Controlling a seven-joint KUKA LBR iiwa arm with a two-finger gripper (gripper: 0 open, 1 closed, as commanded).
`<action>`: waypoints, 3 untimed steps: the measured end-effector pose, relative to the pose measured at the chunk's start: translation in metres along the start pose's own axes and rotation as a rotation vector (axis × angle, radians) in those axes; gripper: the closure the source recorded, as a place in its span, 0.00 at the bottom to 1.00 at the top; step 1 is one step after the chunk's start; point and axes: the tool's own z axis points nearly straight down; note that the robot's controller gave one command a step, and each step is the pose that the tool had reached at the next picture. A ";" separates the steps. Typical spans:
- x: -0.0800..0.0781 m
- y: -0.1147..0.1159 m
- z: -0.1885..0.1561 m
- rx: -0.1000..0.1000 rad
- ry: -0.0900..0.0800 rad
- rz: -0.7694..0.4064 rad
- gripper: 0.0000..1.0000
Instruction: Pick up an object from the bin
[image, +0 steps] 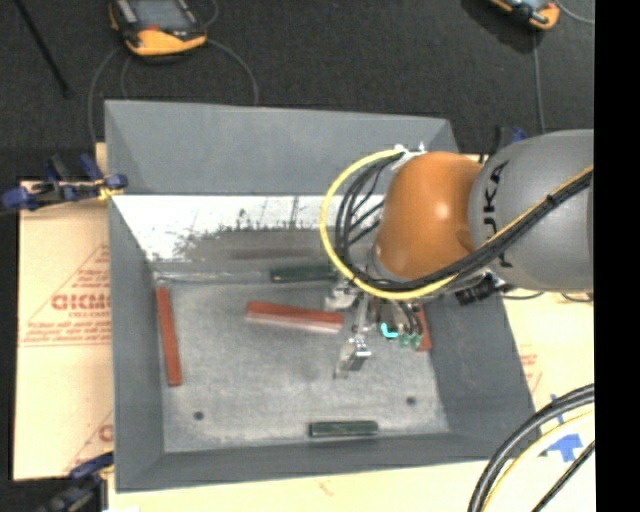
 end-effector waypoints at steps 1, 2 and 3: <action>-0.002 0.000 -0.004 0.000 -0.007 0.000 0.00; -0.046 0.022 0.062 0.002 -0.016 -0.065 0.00; -0.050 0.025 0.071 0.000 -0.014 -0.079 0.00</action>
Offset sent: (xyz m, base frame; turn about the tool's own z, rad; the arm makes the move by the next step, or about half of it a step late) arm 0.0526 0.0297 -0.0851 -0.0855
